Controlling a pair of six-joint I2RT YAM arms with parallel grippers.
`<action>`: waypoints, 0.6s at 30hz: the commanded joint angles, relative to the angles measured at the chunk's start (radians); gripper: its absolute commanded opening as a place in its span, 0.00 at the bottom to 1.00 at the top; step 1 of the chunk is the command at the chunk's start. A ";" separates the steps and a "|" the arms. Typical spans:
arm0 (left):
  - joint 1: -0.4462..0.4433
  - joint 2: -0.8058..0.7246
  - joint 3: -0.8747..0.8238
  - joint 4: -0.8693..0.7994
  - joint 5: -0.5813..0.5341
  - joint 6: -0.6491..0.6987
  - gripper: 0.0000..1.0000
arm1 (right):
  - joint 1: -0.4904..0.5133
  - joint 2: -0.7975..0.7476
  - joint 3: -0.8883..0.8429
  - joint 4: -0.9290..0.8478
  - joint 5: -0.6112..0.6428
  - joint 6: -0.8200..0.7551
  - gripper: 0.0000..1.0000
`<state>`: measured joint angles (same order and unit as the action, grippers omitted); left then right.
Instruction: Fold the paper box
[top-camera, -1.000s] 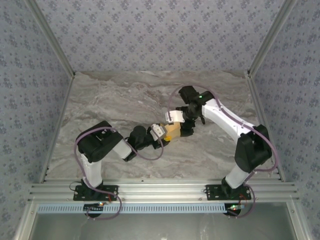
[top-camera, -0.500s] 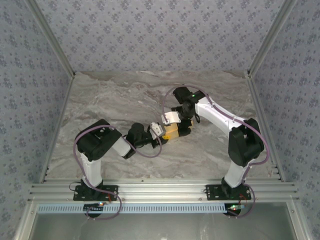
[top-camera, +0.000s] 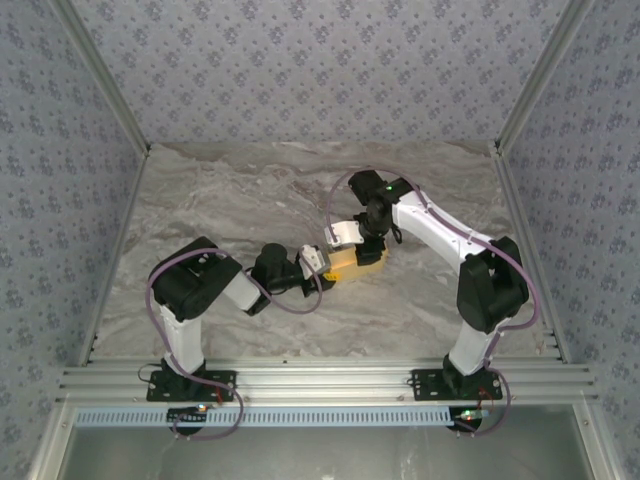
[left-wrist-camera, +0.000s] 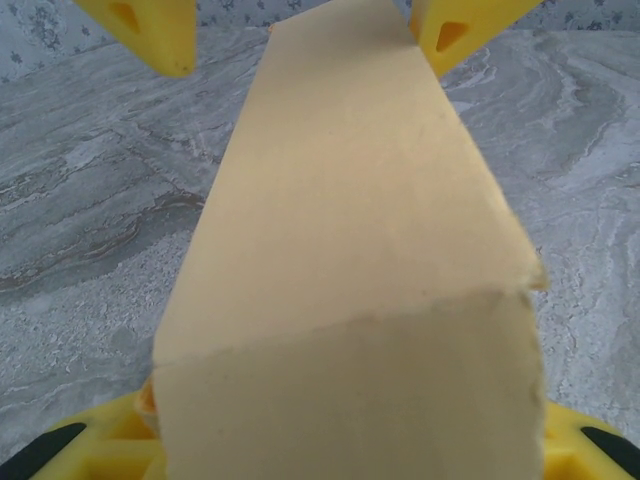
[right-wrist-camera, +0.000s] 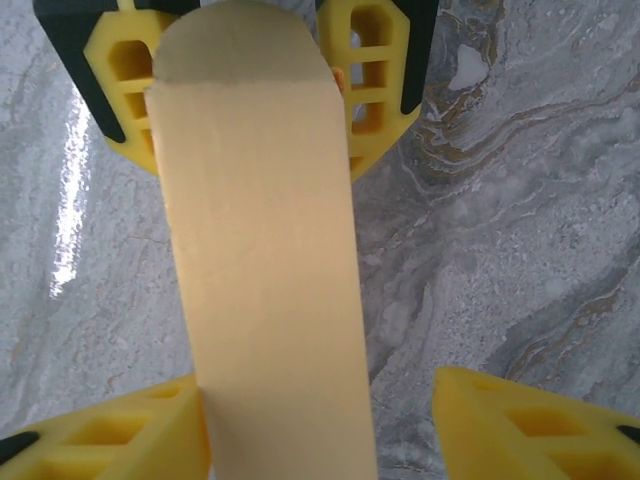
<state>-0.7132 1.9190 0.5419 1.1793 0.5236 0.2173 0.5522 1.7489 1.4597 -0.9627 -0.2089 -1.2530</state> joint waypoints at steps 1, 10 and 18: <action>0.000 -0.001 0.013 -0.025 0.050 0.031 0.32 | -0.007 0.000 0.026 -0.040 -0.020 0.004 0.56; 0.000 -0.008 0.016 -0.058 0.093 0.049 0.32 | -0.012 -0.024 0.025 -0.036 -0.024 0.040 0.49; 0.001 -0.018 0.026 -0.089 0.138 0.049 0.32 | 0.009 -0.127 -0.065 0.044 0.021 0.066 0.47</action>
<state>-0.7071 1.9186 0.5613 1.1393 0.5850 0.2401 0.5518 1.6886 1.4254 -0.9611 -0.2089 -1.2118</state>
